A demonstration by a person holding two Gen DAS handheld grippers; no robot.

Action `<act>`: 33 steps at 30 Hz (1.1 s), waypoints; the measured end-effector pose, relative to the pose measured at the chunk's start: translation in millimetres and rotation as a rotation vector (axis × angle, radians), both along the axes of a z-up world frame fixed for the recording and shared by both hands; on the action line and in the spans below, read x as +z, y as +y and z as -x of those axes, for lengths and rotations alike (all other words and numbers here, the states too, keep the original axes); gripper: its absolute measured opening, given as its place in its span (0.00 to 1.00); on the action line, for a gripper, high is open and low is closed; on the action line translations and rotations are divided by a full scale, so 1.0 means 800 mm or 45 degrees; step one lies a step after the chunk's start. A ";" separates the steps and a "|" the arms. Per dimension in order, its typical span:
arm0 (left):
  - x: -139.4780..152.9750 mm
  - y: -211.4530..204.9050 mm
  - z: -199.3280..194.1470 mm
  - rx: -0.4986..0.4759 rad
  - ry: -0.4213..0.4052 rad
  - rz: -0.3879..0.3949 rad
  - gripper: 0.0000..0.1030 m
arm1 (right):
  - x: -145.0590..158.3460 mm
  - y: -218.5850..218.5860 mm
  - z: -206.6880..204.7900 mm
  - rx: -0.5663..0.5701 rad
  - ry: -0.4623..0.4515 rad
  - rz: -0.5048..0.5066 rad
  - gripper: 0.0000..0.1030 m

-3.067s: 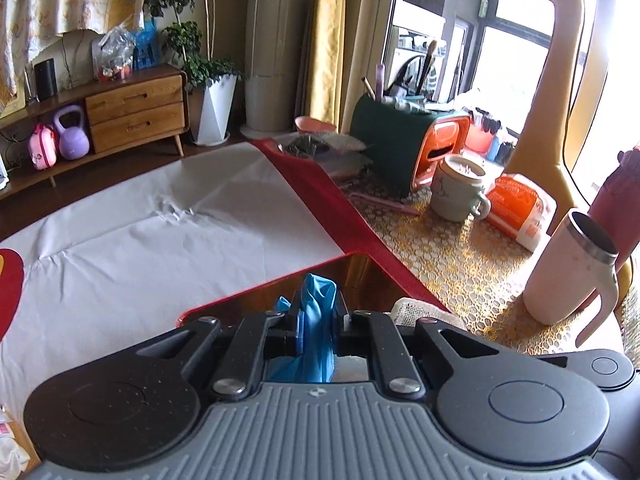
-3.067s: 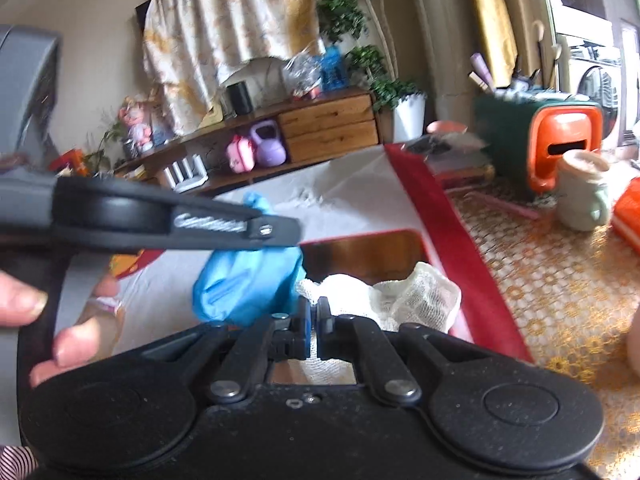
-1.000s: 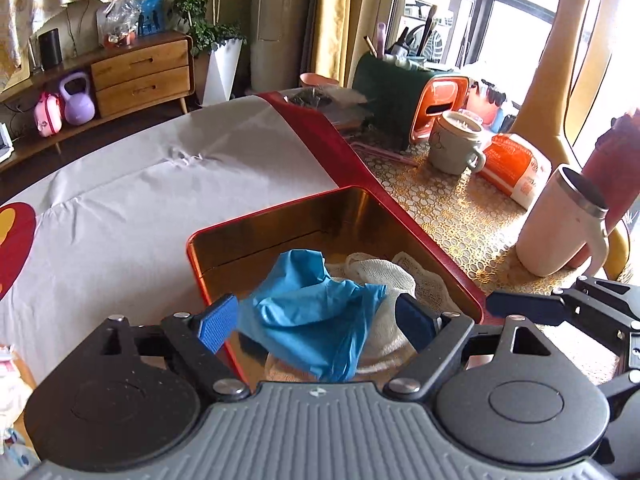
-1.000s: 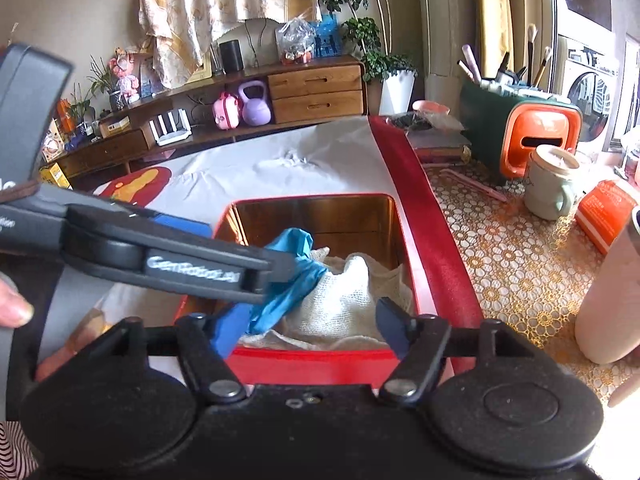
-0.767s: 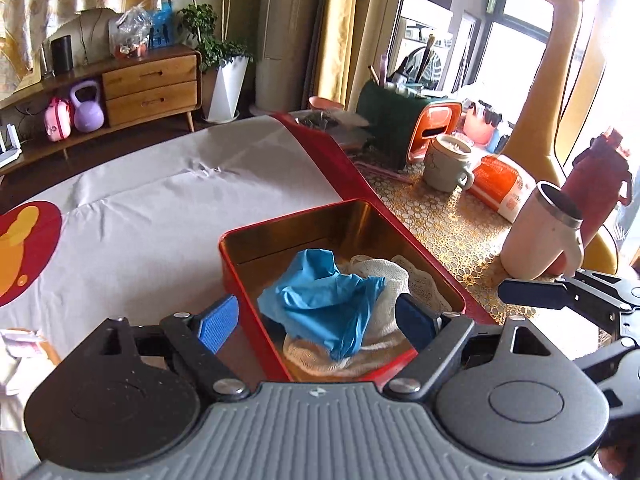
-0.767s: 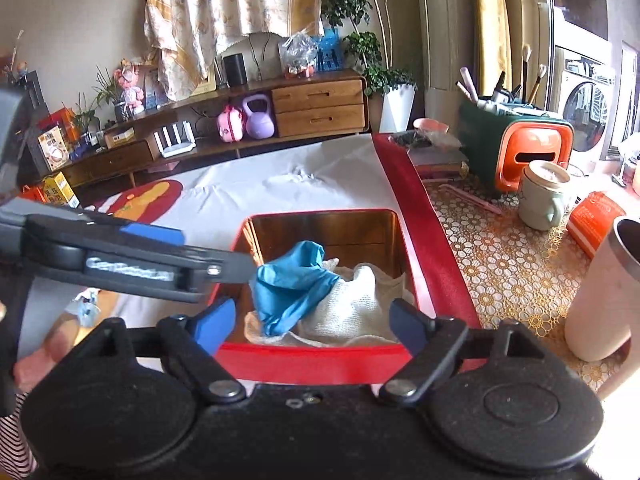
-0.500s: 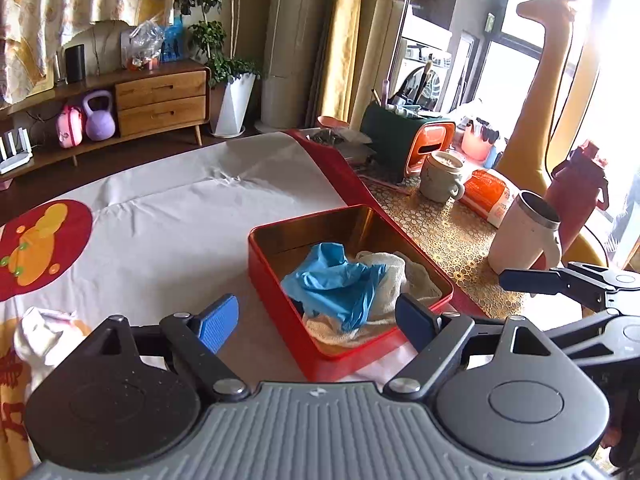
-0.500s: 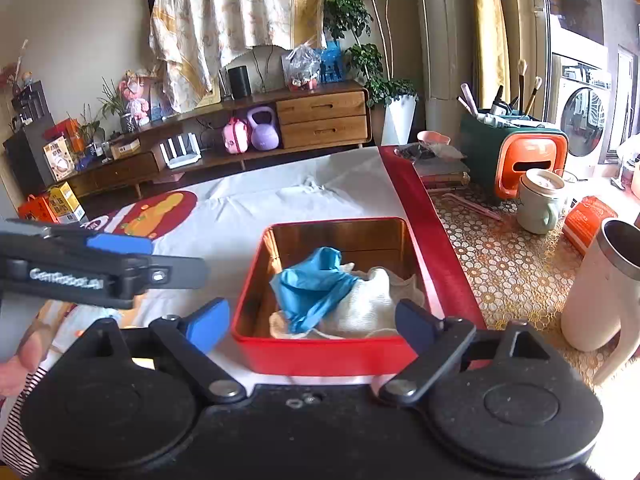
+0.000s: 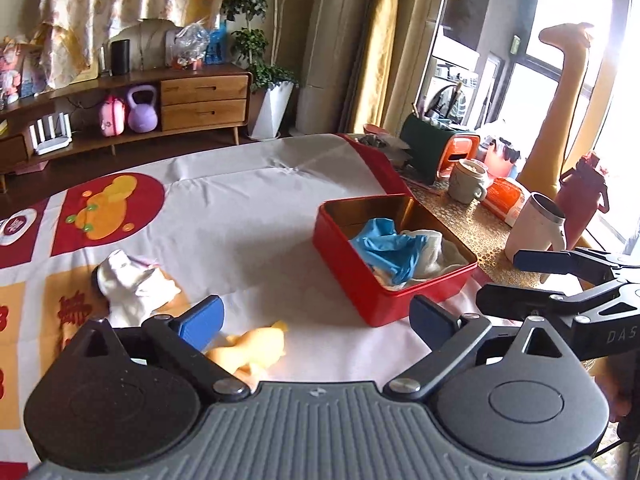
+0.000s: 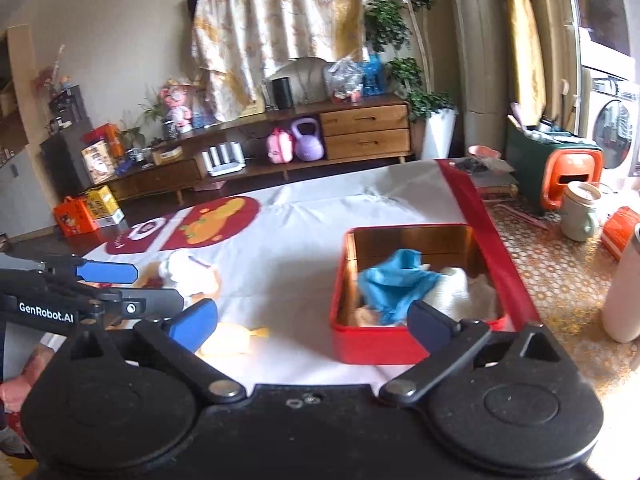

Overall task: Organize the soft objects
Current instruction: 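Move both open tools back over the remaining soft items, then close left tool on clear plastic bag while right tool grasps yellow rubber duck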

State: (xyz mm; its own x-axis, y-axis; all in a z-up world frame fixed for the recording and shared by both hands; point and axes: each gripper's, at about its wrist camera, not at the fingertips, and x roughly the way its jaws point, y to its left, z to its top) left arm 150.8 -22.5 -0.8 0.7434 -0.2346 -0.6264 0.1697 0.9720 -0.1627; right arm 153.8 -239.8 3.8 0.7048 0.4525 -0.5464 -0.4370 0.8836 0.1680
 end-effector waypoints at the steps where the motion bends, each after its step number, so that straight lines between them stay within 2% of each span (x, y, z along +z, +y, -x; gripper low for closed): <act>1: 0.000 0.009 0.006 0.011 -0.003 0.007 0.97 | -0.001 0.007 0.003 0.016 -0.001 0.003 0.99; 9: -0.008 0.063 0.040 0.116 -0.033 -0.019 1.00 | -0.014 0.042 0.018 0.105 0.024 0.003 0.99; 12: -0.016 0.083 0.047 0.169 -0.021 -0.042 1.00 | -0.021 0.053 0.019 0.128 0.044 -0.009 0.99; 19: -0.047 0.128 0.055 0.327 0.019 -0.018 1.00 | -0.041 0.092 0.026 0.228 0.086 0.028 0.98; 27: -0.091 0.146 0.047 0.411 0.088 -0.039 1.00 | -0.075 0.128 0.022 0.334 0.159 0.085 0.91; 33: -0.113 0.155 0.034 0.479 0.104 -0.074 1.00 | -0.074 0.134 -0.001 0.349 0.147 0.085 0.86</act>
State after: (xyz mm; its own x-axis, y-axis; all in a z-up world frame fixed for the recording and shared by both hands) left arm 123.5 101.5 -90.9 0.7180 0.0827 -0.6911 -0.2120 0.9717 -0.1040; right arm 154.5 -132.9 -55.2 0.4932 0.5776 -0.6505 -0.6419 0.7463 0.1759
